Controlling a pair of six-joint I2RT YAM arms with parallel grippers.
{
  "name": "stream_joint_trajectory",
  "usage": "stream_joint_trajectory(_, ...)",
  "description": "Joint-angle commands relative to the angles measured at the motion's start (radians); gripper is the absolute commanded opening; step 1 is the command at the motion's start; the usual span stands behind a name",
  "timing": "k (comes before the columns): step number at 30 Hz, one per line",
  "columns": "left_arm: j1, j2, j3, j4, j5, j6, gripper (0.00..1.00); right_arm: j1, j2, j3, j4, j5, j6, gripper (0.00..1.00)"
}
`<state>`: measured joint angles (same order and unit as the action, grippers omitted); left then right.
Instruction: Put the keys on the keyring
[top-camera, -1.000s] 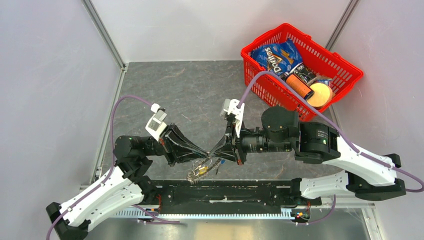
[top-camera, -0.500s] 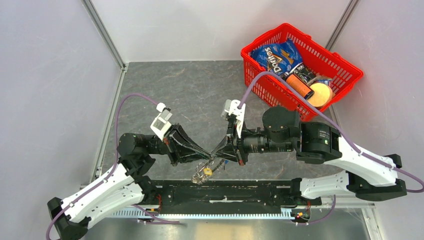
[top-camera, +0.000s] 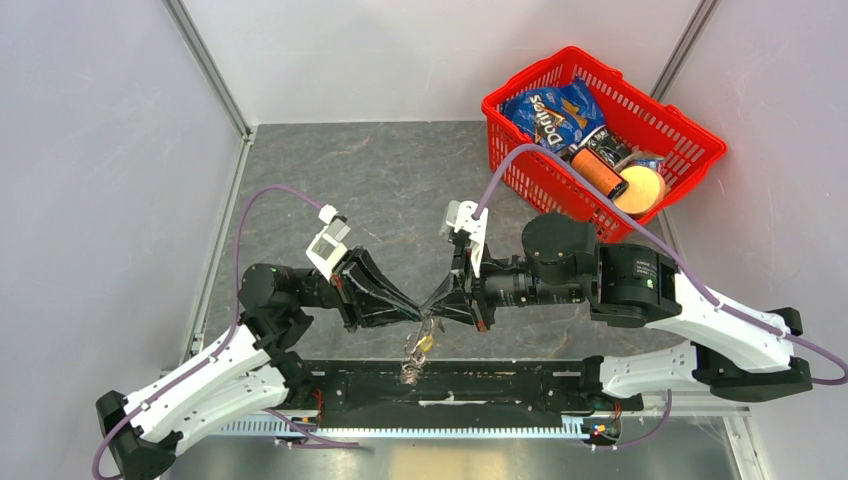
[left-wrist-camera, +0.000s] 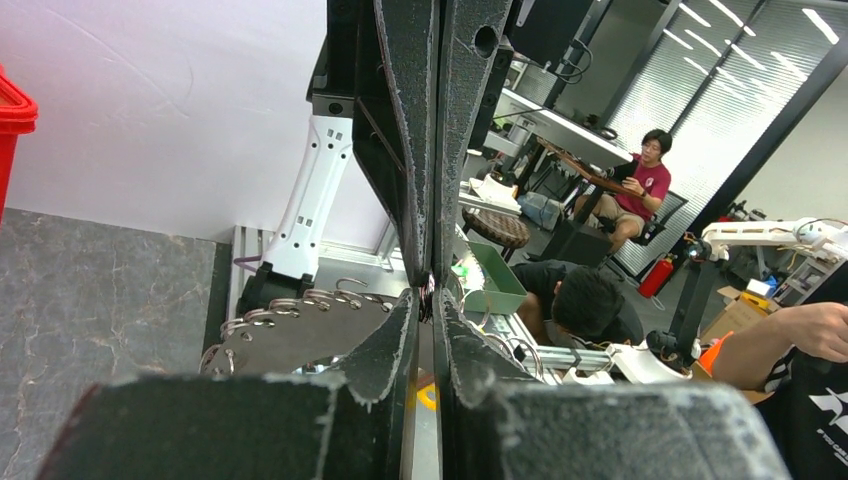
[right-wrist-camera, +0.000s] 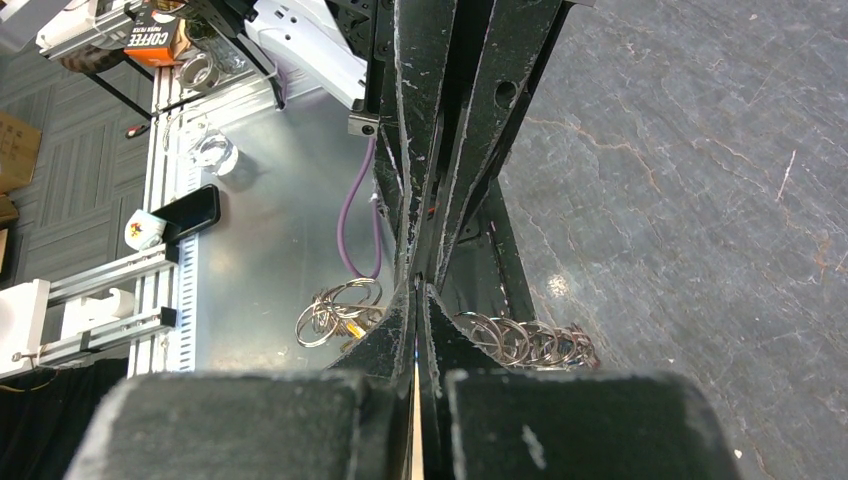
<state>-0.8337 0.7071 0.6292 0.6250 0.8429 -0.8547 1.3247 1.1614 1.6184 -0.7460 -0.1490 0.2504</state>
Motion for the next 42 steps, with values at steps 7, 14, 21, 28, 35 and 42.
stream_joint_trajectory(7, -0.012, 0.007, 0.034, -0.047, -0.005, 0.038, 0.02, 0.001, 0.009, 0.051, 0.129, -0.015, -0.013, 0.0)
stream_joint_trajectory(14, -0.012, -0.038, 0.027, -0.088, -0.026, 0.085, 0.02, 0.001, -0.006, 0.037, 0.13, -0.013, -0.014, 0.0)
stream_joint_trajectory(21, -0.013, -0.062, 0.018, -0.093, 0.006, 0.098, 0.02, 0.0, -0.131, -0.019, 0.123, 0.078, 0.019, 0.47)
stream_joint_trajectory(28, -0.013, -0.052, 0.002, 0.009, 0.059, 0.055, 0.02, 0.0, -0.285, -0.125, 0.106, 0.268, 0.05, 0.56)
stream_joint_trajectory(35, -0.016, -0.01, 0.015, 0.096, 0.11, -0.006, 0.02, 0.001, -0.285, -0.178, 0.0, 0.491, 0.077, 0.57)
stream_joint_trajectory(42, -0.02, -0.006, 0.03, 0.095, 0.137, -0.013, 0.02, -0.003, -0.209, -0.264, -0.129, 0.712, 0.152, 0.57)
